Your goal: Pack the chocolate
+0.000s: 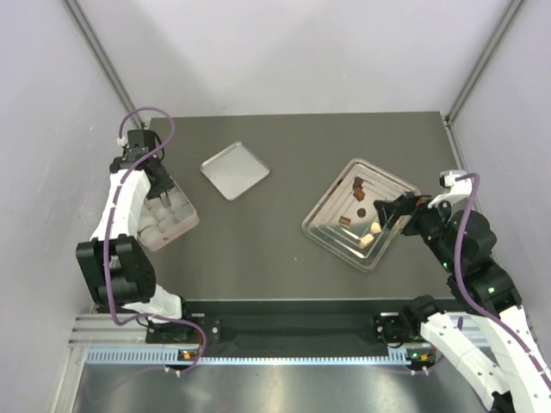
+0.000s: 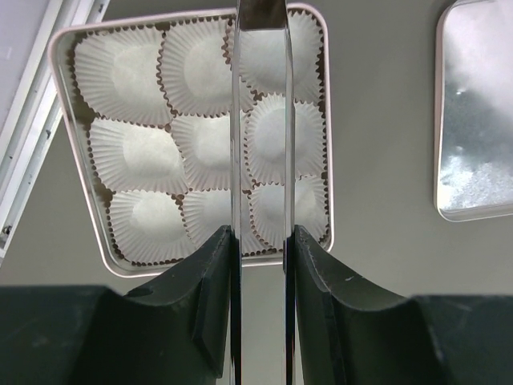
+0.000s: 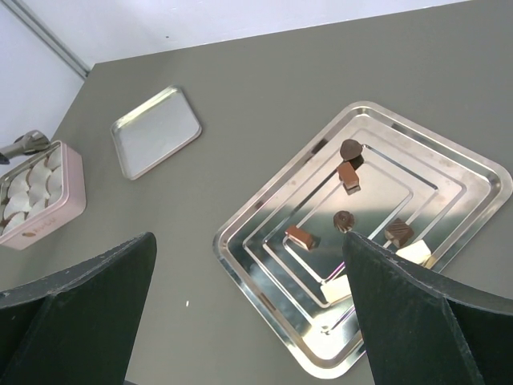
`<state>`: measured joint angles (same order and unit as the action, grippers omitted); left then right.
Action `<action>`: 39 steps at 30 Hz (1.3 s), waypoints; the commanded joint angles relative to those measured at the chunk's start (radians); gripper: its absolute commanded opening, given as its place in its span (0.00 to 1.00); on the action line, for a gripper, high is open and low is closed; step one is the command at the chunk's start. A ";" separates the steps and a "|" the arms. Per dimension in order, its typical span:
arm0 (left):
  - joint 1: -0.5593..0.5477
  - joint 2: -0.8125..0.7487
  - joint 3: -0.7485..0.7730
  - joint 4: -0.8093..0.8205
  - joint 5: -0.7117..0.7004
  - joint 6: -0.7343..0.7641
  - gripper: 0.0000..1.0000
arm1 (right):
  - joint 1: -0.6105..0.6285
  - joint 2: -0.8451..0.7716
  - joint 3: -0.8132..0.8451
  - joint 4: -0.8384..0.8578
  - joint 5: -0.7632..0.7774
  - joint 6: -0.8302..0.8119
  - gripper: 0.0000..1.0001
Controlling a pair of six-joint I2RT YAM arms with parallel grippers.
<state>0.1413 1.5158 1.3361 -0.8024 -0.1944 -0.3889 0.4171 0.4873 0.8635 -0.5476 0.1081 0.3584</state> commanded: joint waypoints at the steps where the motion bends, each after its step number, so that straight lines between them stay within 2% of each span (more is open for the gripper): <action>1: 0.001 0.014 -0.009 0.077 0.010 0.016 0.37 | 0.015 0.004 0.022 0.038 0.016 -0.013 1.00; 10: 0.001 0.020 -0.021 0.074 0.035 0.013 0.37 | 0.015 0.010 0.023 0.037 0.028 -0.019 1.00; 21: 0.001 -0.040 -0.018 0.034 -0.002 0.035 0.37 | 0.017 0.020 0.031 0.038 0.031 -0.018 1.00; 39: 0.001 -0.042 -0.054 0.045 0.056 0.031 0.40 | 0.015 0.011 0.032 0.032 0.038 -0.015 1.00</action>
<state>0.1413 1.5074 1.2957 -0.7704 -0.1474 -0.3641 0.4171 0.5003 0.8639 -0.5476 0.1307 0.3500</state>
